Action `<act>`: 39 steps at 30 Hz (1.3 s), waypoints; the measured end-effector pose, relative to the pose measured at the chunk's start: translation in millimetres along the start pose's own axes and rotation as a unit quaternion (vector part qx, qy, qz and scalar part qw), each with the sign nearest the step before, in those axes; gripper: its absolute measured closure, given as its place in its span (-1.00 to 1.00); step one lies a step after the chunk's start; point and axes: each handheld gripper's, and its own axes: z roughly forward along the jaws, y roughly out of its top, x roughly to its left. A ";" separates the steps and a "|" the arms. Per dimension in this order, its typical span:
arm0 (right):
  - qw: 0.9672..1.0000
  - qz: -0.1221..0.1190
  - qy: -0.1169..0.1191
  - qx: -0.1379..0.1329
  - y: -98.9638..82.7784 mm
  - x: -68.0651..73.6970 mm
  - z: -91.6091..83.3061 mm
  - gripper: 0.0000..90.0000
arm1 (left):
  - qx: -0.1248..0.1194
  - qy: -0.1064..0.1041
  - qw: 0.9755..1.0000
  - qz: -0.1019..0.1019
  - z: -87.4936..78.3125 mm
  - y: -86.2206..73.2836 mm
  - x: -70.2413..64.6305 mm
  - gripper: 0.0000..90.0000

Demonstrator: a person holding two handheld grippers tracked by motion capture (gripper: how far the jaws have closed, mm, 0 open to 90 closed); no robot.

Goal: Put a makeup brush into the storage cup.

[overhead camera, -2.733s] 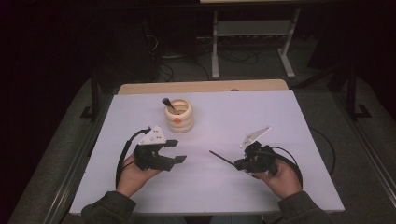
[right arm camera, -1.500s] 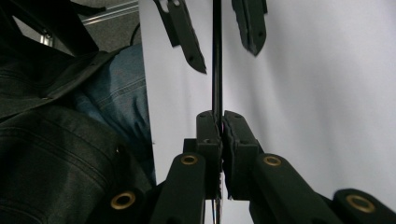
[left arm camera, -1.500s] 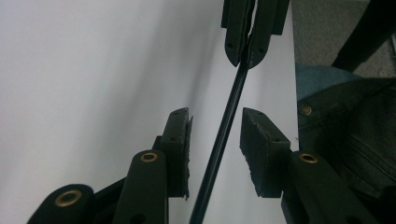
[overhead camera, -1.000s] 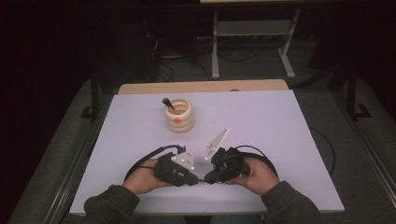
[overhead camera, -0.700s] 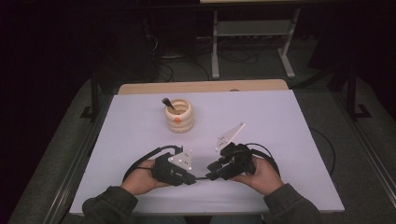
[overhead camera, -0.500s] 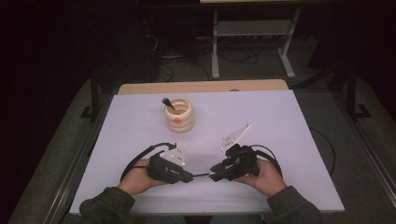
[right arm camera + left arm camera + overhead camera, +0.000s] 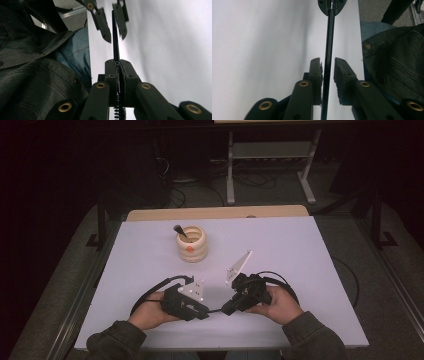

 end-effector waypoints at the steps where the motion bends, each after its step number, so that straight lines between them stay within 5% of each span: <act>1: 1.000 -0.001 -0.001 0.003 2.3 1.2 -0.9 0.87 | 0.003 0.004 1.000 0.005 -0.6 0.4 -0.1 0.87; 4: 1.000 -0.005 -0.016 -0.013 6.4 2.5 -5.0 0.79 | -0.003 0.011 1.000 -0.003 -3.4 -1.4 0.9 0.88; 9: 0.996 0.035 -0.025 -0.076 -3.9 -3.8 -15.3 0.43 | -0.040 0.022 0.998 -0.034 -11.3 -9.7 5.5 0.89; 17: 0.990 0.058 0.002 -0.129 -10.7 -10.2 -15.0 0.60 | -0.060 0.021 0.996 -0.055 -10.6 -12.3 9.0 0.89; 22: 0.991 0.062 0.017 -0.120 -7.6 -13.2 -11.9 0.86 | -0.046 0.018 0.998 -0.045 -6.6 -10.2 8.8 0.88; 25: 0.994 0.056 0.018 -0.094 -3.2 -14.1 -9.9 0.87 | -0.048 0.011 0.997 -0.055 -4.9 -7.9 9.5 0.69; 31: 0.999 0.017 0.000 -0.031 19.7 -6.0 -4.4 0.87 | -0.046 0.013 0.998 -0.038 -10.3 6.8 8.7 0.68; 35: 1.000 0.005 -0.006 -0.024 33.0 -0.7 -6.2 0.87 | -0.033 0.006 0.999 -0.022 -12.1 13.5 8.8 0.82; 39: 1.000 -0.002 -0.018 -0.021 35.1 2.0 -7.0 0.84 | -0.035 0.008 0.999 -0.031 -13.0 12.4 10.0 0.88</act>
